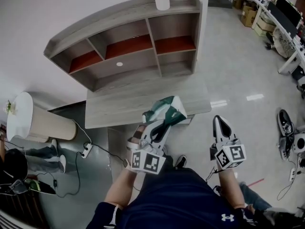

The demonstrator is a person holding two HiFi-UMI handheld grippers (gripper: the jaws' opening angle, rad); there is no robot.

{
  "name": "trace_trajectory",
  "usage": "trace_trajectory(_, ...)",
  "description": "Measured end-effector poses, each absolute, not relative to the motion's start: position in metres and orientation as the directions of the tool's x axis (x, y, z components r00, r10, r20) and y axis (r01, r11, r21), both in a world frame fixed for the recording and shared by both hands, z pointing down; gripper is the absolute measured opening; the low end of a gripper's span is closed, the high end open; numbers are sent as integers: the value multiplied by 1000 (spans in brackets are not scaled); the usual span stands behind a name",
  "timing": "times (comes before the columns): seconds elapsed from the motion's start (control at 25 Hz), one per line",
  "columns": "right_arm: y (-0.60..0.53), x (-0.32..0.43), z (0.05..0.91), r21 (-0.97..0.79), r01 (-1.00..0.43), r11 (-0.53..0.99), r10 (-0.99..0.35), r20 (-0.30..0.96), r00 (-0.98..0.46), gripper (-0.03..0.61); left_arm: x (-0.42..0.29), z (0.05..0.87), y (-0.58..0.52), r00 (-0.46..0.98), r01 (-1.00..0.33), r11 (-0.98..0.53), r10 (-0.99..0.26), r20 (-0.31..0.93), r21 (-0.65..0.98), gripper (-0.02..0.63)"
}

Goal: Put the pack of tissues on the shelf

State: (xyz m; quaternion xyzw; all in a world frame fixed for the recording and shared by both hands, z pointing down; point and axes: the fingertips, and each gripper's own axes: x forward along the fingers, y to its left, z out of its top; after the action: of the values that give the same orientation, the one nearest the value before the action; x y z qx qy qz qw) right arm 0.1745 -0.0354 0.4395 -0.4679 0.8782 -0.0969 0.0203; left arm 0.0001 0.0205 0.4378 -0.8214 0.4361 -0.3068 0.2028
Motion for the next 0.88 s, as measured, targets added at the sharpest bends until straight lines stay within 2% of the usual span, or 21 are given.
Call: trace_trajectory(0.88,-139,128,426,-145,-882,448,-885,63,-460,11,-33,429,-105,585,-508,-614,-761,281,-604,71)
